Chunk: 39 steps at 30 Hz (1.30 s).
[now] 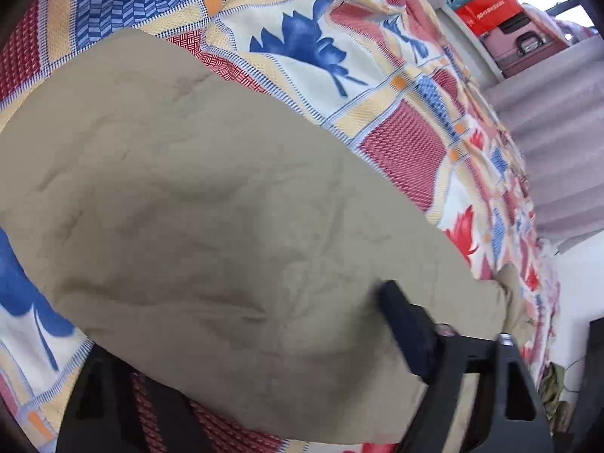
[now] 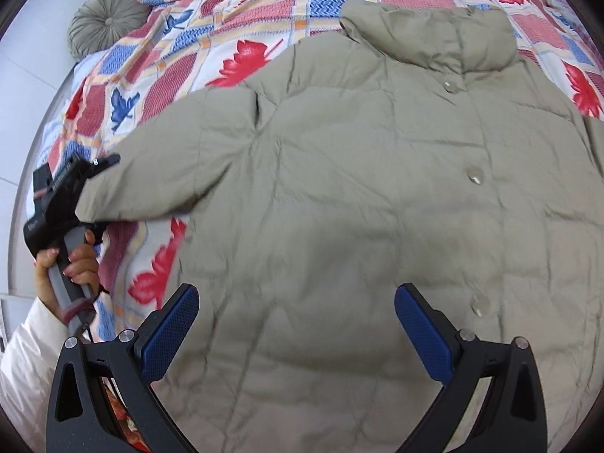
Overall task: Fold large clothes
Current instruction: 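Grasp the jacket sleeve cuff with the left gripper and fold it across the body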
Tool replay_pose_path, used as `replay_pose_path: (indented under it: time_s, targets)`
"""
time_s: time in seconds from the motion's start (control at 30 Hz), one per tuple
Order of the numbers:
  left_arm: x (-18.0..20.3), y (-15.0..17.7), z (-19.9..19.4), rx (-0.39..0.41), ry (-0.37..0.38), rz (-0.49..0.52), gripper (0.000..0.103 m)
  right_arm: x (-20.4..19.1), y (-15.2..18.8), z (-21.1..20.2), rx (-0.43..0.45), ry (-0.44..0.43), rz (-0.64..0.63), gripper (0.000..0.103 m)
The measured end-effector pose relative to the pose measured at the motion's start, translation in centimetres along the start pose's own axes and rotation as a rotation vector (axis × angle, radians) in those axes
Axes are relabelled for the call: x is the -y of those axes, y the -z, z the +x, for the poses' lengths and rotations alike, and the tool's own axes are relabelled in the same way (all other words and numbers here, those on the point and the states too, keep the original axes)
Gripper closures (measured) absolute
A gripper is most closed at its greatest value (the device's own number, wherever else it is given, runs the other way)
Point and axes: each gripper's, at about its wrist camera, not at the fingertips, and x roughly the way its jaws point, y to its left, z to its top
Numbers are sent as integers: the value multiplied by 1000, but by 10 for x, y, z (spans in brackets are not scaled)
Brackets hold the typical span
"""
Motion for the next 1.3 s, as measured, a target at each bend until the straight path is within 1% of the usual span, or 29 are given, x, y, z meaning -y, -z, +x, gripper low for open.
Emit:
replay_pose_path:
  time_s: [0.03,0.07,0.1,0.17,0.23,0.27,0.3,0.33,0.4,0.5,0.6,0.7,0.8,0.87,0.9,0.97,1.03,1.07,1.1,1.13,1.23,1.3]
  targets:
    - [-1,-4,3,11,-7,17,52,-4,-8,4,11,-14,1,0]
    - [-2,-6,1,12,5,24,78,-8,-16,8,22,-29,0,0]
    - [-3,-10,-3,9,27,14,89,-12,-23,10,32,-40,-2,0]
    - [2,-11,-19,52,20,19,89,-22,-37,17,49,-43,-3,0]
    - [14,-12,-37,95,2,72,89,-30,-51,23,82,-70,6,15]
    - [19,-9,-45,110,-4,96,89,-34,-56,27,90,-79,10,46]
    - [27,-8,-56,130,-7,128,89,-37,-62,34,79,-83,17,77]
    - [33,-7,-67,149,-5,158,89,-40,-68,43,64,-90,34,83]
    - [54,-3,-85,187,5,231,89,-43,-76,57,60,-139,65,85]
    - [88,9,-108,230,26,356,89,-53,-82,79,50,-207,69,85]
    - [131,27,-120,222,91,467,89,-59,-78,106,-9,-255,98,85]
    - [178,49,-117,205,148,554,89,-60,-69,123,-25,-257,118,85]
    - [229,76,-110,180,216,626,89,-58,-66,125,-39,-277,112,86]
    - [263,98,-100,153,246,676,89,-51,-65,119,-56,-318,127,86]
    - [281,111,-93,139,251,705,89,-44,-63,112,-61,-340,141,85]
    - [309,138,-76,117,260,769,89,-25,-57,95,-52,-358,169,85]
    - [334,168,-52,88,244,832,89,4,-46,72,-21,-339,202,85]
    - [342,182,-38,59,239,856,89,24,-39,57,2,-310,225,85]
    - [350,200,-17,23,221,881,89,43,-33,44,25,-281,246,85]
    - [352,209,-2,3,201,894,89,58,-28,33,43,-251,261,85]
    - [353,246,49,-66,97,939,89,108,-12,2,87,-143,310,86]
    - [348,268,71,-96,29,971,89,134,2,-6,91,-90,336,86]
